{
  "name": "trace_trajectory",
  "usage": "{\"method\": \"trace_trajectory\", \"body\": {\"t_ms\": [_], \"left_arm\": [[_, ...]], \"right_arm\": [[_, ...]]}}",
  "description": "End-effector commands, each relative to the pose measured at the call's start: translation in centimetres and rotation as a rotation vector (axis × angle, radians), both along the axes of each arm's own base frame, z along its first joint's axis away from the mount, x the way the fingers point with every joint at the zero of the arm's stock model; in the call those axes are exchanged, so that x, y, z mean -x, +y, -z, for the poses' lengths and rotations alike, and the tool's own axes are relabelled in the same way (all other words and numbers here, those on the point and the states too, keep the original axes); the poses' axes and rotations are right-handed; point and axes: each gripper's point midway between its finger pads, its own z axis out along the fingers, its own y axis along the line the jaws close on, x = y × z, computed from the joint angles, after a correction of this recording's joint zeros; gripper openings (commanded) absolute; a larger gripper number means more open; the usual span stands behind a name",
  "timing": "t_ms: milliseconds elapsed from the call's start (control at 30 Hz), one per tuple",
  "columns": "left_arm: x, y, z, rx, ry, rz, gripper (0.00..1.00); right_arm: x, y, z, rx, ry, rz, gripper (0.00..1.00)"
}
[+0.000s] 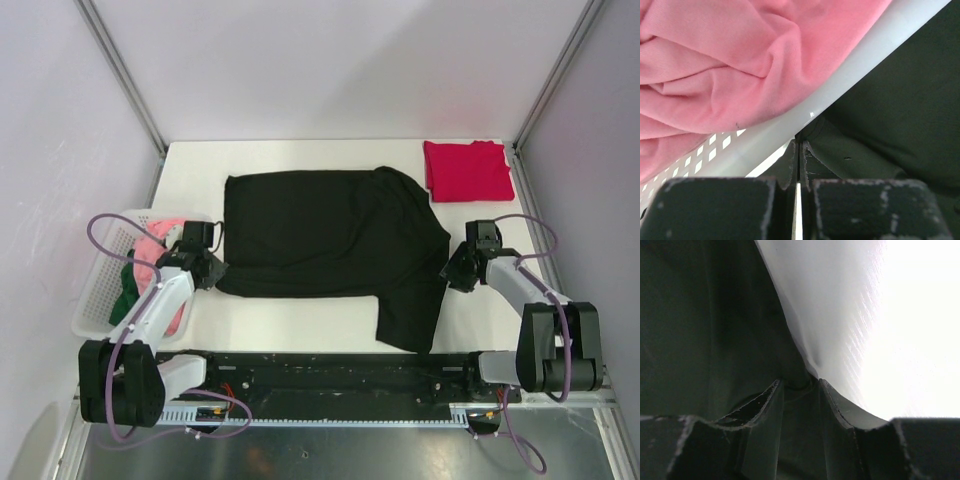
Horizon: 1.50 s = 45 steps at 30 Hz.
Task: Fold and stack the t-shirts
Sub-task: Flatten out the tshirt
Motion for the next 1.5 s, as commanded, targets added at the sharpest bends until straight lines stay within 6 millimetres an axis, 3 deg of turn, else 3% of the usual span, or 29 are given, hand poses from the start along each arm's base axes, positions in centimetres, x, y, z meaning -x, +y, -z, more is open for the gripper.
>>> {"method": "trace_trajectory", "body": {"t_ms": [0, 300, 433, 467, 533, 633, 800, 900, 1033, 1133, 1233, 1367, 1467], "left_arm": [[-1.5, 0.4, -1.5, -0.015, -0.049, 0.01, 0.0], [-1.7, 0.2, -1.9, -0.006, -0.06, 0.025, 0.0], [-2.1, -0.2, -2.5, 0.008, -0.075, 0.053, 0.0], [-2.3, -0.4, -2.8, 0.012, -0.082, 0.066, 0.0], [-3.0, -0.8, -4.1, 0.014, -0.114, 0.112, 0.0], [-4.6, -1.1, -8.0, -0.006, -0.215, 0.184, 0.0], [-6.3, -1.6, -18.9, -0.053, -0.49, 0.264, 0.0], [-6.0, -1.8, -25.9, -0.069, -0.659, 0.282, 0.0], [-3.8, -1.7, -34.4, -0.1, -0.868, 0.285, 0.0], [-1.4, -1.3, -39.7, -0.134, -1.001, 0.274, 0.0], [1.0, -0.9, -43.7, -0.172, -1.103, 0.262, 0.0], [2.5, -0.3, -46.8, -0.204, -1.171, 0.235, 0.0], [2.0, -0.2, -47.8, -0.205, -1.183, 0.229, 0.0]], "right_arm": [[-1.0, -0.3, 0.7, 0.011, -0.019, 0.016, 0.38], [-1.5, -0.3, 2.3, 0.045, 0.001, 0.006, 0.37], [-2.1, 0.6, 2.1, 0.03, -0.016, -0.01, 0.17], [-2.3, 0.9, 1.7, 0.022, -0.026, -0.016, 0.09], [-3.0, 1.6, -0.1, 0.01, -0.06, -0.026, 0.02], [-4.4, 2.4, -5.2, -0.02, -0.177, -0.037, 0.0], [-6.2, 2.8, -18.9, -0.082, -0.473, -0.017, 0.0], [-5.9, 2.2, -26.5, -0.107, -0.635, 0.014, 0.0], [-4.3, 0.9, -35.0, -0.13, -0.826, 0.064, 0.0], [-2.4, 0.4, -40.4, -0.135, -0.946, 0.081, 0.0], [-0.6, -0.1, -44.8, -0.118, -1.043, 0.091, 0.0], [0.8, -0.8, -49.1, -0.088, -1.144, 0.111, 0.0], [0.6, -1.1, -50.8, -0.069, -1.197, 0.111, 0.0]]}}
